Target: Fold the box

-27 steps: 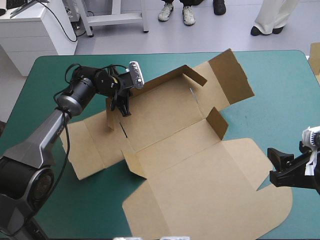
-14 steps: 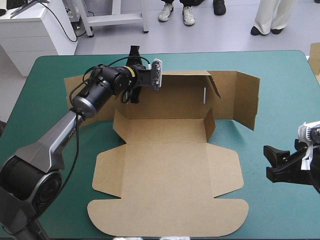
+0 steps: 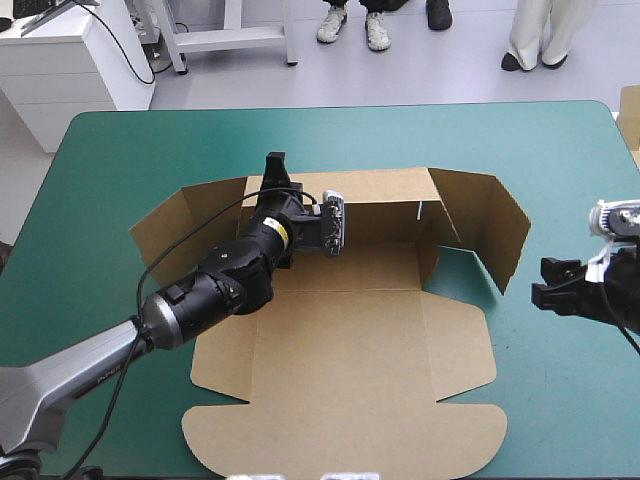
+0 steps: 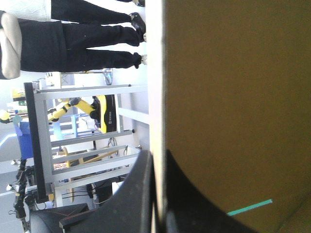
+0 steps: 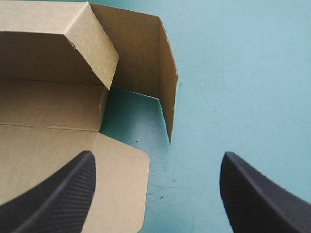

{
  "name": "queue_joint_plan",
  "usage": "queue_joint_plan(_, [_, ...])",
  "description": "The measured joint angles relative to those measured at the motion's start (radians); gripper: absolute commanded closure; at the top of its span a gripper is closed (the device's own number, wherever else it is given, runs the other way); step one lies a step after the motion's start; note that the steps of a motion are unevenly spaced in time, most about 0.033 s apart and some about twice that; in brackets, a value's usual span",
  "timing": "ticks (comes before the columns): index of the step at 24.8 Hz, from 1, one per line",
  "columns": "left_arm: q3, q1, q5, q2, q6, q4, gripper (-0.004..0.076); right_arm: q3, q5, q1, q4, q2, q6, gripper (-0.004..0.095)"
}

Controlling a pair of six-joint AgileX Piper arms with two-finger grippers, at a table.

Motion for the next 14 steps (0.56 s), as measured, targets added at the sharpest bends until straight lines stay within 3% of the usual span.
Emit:
queue_joint_plan(4, [0.041,-0.11,0.09,-0.006,-0.281,0.168,0.0756,-0.037,-0.033,0.0,-0.01,0.085,0.002,0.0255])
queue_joint_plan(14, [0.046,-0.152,0.146,0.013,-0.363,0.212,0.0756,-0.364,-0.032,0.0,-0.01,0.368,-0.04,0.0255])
